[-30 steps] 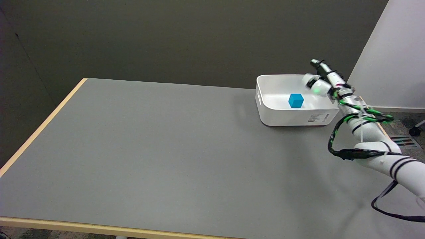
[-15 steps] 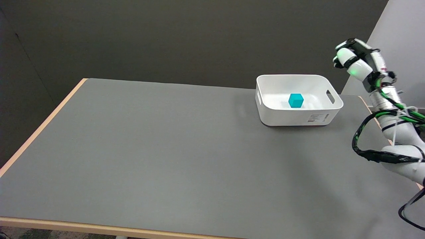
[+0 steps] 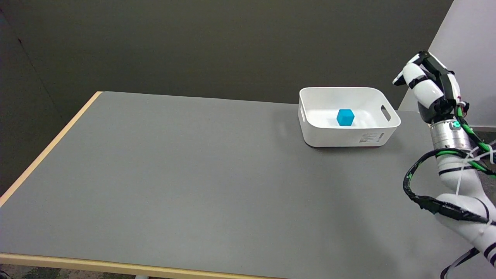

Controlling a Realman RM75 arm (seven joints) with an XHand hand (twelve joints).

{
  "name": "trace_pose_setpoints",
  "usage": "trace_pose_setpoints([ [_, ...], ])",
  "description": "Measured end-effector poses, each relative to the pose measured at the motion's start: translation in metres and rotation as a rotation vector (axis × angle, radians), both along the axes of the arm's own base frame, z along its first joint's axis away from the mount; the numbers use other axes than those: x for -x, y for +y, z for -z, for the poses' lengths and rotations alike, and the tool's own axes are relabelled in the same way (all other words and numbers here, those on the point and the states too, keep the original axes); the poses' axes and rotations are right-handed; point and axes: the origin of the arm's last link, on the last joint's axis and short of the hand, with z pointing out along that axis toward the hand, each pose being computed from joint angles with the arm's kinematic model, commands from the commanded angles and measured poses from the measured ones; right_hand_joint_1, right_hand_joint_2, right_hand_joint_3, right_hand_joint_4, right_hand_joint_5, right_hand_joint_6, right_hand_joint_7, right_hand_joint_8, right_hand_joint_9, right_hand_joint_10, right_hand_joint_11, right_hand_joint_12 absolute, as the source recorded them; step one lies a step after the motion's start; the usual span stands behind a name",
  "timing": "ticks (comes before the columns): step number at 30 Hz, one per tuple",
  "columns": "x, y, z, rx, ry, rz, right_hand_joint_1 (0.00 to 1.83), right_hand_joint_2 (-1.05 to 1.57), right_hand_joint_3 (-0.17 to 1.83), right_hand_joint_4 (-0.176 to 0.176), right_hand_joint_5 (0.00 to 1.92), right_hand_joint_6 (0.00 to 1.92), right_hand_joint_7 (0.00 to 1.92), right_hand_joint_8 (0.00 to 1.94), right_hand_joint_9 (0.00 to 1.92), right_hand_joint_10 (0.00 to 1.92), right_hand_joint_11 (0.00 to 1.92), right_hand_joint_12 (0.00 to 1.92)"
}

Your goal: Place blue wooden cube into white box.

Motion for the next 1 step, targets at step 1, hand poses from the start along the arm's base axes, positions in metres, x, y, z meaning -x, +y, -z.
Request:
trace_pose_setpoints([
  [1,0.0009,0.0023,0.0019,0.003,-0.008,0.001,0.85,1.06,0.49,0.176,0.67,1.56,0.88,1.35,0.80,1.39,0.41,1.69],
])
